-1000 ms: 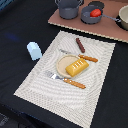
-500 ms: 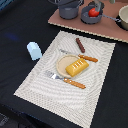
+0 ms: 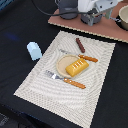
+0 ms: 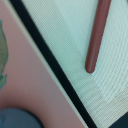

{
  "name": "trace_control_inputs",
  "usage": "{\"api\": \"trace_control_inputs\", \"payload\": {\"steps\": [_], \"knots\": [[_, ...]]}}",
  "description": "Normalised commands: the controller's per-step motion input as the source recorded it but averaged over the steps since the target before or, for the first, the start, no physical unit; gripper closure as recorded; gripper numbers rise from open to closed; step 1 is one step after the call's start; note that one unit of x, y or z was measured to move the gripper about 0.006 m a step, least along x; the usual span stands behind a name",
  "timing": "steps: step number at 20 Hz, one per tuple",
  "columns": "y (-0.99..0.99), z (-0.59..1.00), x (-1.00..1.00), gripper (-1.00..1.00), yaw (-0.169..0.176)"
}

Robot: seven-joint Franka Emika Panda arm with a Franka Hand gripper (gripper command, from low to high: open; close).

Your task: Interact with the objects in diverse but meaningful ways.

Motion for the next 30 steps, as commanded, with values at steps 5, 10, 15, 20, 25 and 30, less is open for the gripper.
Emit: {"api": "trace_control_inputs", "payload": {"steps": [5,10,15,20,25,30], "knots": [[0.02,-0.36,-0.28,-1.00,-0.142],[0.01,-0.37,-0.39,-1.00,-0.069],[0.00,-0.45,-0.28,-1.00,-0.007],[0.00,-0.55,-0.32,-1.00,0.000],[0.00,-0.58,-0.40,-1.00,0.000],[0.00,-0.39,-0.58,-1.00,-0.010]]}}
